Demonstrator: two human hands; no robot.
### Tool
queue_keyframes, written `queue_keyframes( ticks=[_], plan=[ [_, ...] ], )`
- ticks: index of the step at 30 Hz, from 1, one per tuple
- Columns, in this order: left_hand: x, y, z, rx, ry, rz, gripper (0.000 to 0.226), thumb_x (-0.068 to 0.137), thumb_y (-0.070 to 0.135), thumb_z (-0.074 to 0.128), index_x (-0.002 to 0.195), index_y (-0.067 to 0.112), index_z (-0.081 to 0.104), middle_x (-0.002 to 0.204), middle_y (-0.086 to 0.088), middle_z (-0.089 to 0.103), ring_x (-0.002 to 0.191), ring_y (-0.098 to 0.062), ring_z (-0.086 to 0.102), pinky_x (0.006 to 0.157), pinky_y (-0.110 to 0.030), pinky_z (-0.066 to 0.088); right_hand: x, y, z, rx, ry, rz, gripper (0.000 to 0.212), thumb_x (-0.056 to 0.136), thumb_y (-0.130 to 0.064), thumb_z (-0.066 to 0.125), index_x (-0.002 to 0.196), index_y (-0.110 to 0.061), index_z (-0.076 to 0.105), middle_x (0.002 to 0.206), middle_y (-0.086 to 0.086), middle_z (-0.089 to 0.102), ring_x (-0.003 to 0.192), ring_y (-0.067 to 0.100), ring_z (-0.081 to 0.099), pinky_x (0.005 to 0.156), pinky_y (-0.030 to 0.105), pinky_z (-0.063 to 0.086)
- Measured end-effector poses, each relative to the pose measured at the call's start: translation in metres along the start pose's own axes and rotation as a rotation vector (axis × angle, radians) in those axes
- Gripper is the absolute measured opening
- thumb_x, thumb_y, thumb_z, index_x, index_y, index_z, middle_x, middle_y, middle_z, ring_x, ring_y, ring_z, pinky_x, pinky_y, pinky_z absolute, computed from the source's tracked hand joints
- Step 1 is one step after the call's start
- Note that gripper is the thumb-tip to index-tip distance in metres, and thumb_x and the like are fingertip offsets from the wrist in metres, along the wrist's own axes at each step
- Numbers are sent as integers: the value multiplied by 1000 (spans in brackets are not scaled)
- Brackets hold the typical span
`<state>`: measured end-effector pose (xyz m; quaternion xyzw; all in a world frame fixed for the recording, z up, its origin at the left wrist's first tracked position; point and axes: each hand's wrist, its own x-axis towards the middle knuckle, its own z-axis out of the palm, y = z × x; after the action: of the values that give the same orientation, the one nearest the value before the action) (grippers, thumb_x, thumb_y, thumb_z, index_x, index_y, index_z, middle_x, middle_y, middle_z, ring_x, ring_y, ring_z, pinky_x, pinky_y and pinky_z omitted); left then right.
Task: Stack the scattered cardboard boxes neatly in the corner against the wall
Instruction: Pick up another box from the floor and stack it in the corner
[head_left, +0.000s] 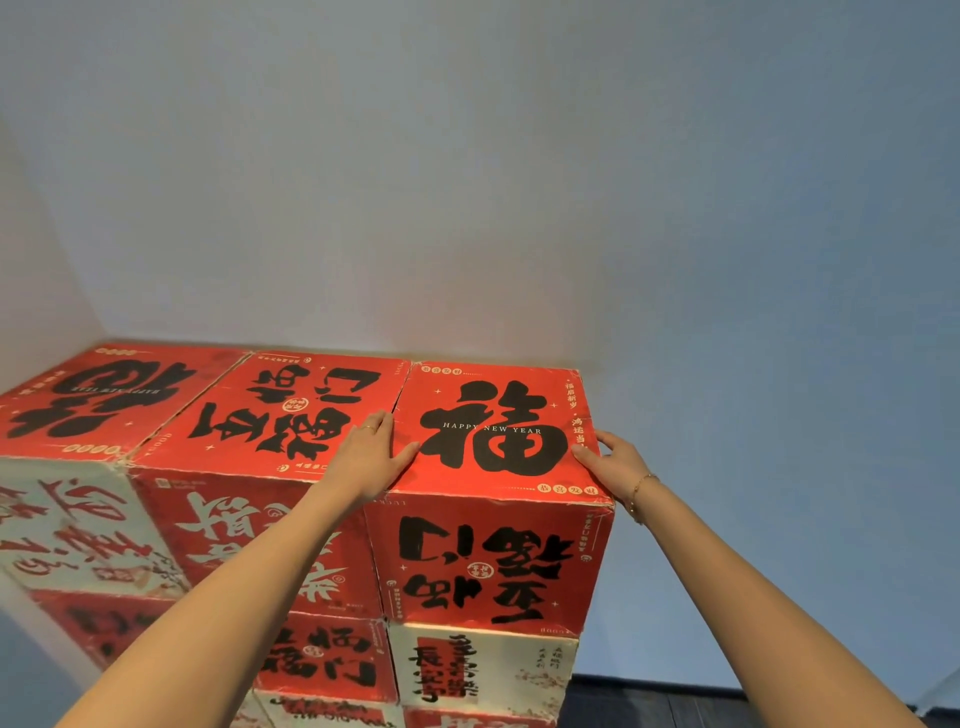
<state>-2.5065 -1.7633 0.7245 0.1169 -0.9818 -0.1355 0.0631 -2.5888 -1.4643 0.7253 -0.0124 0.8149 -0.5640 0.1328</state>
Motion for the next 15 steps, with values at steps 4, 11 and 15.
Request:
queue_keyframes(
  ticks=[4, 11, 15],
  plan=[
    [-1, -1, 0, 2, -17, 0, 74, 98, 49, 35, 151, 3, 12, 159, -12, 11, 146, -24, 13, 119, -34, 10, -1, 0, -2, -15, -22, 4, 52, 91, -34, 56, 138, -20, 39, 105, 8, 64, 91, 27, 67, 85, 44, 55],
    [1, -3, 1, 10, -3, 5, 73, 98, 51, 33, 151, 4, 13, 159, -11, 13, 146, -22, 14, 119, -33, 10, -4, -2, 1, -10, -20, -13, 52, 91, -34, 56, 138, -20, 39, 102, 8, 63, 84, 25, 66, 83, 42, 55],
    [0, -3, 2, -11, -2, 5, 73, 98, 51, 34, 151, 4, 14, 159, -11, 14, 146, -23, 15, 119, -33, 11, -4, -1, 0, -1, -18, -4, 54, 91, -34, 56, 139, -20, 37, 101, 7, 63, 82, 22, 66, 78, 39, 56]
  ],
)
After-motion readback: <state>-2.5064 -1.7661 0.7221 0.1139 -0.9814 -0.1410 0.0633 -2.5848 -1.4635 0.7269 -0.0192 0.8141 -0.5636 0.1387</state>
